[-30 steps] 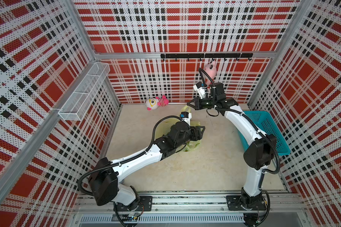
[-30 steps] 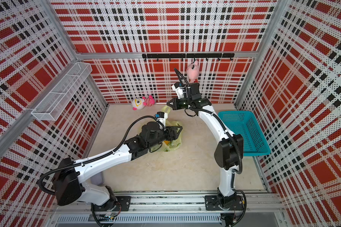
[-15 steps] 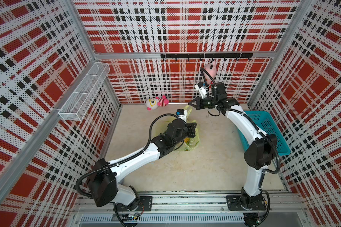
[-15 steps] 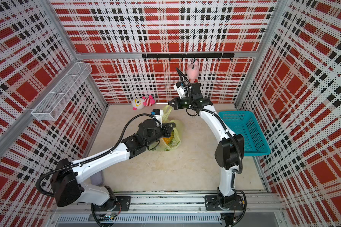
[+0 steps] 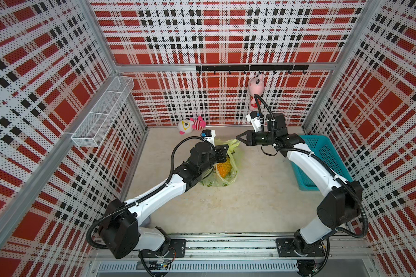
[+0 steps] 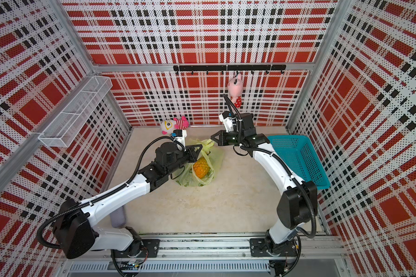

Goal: Place the pineapple into a plastic bag & tie a knot
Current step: Cross the plastic bag at the center of the board.

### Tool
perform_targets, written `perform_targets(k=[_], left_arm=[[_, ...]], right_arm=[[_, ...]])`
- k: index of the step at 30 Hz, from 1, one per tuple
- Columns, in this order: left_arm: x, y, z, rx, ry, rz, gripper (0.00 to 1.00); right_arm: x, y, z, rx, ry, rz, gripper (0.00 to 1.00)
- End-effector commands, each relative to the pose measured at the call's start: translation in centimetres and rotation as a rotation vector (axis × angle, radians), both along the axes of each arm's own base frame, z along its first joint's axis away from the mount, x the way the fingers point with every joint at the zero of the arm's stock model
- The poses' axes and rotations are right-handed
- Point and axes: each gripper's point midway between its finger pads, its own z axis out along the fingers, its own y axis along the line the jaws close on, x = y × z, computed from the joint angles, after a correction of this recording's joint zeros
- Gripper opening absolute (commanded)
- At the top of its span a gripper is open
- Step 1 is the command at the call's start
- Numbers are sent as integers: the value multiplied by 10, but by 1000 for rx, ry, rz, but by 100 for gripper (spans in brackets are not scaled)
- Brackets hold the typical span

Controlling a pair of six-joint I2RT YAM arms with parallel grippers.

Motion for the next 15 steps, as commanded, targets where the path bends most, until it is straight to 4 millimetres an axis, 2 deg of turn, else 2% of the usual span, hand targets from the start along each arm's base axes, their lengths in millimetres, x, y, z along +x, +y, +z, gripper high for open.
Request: perform_targets(k=[1,7,10,15], left_arm=[[3,-1,5,-17,-38,-22,0],[5,1,0,-11,-34,-21,0],[5,0,-1,-11,-34,-25,0],[6,1,-2,-7,-33,-25,0]], right_arm=[[-23,14,2,50,20,25,0],[-50,23,-8,63,45,61,11],[-56,26,-13,52,60,74,9],[-62,24,-19,36,83,61,0]])
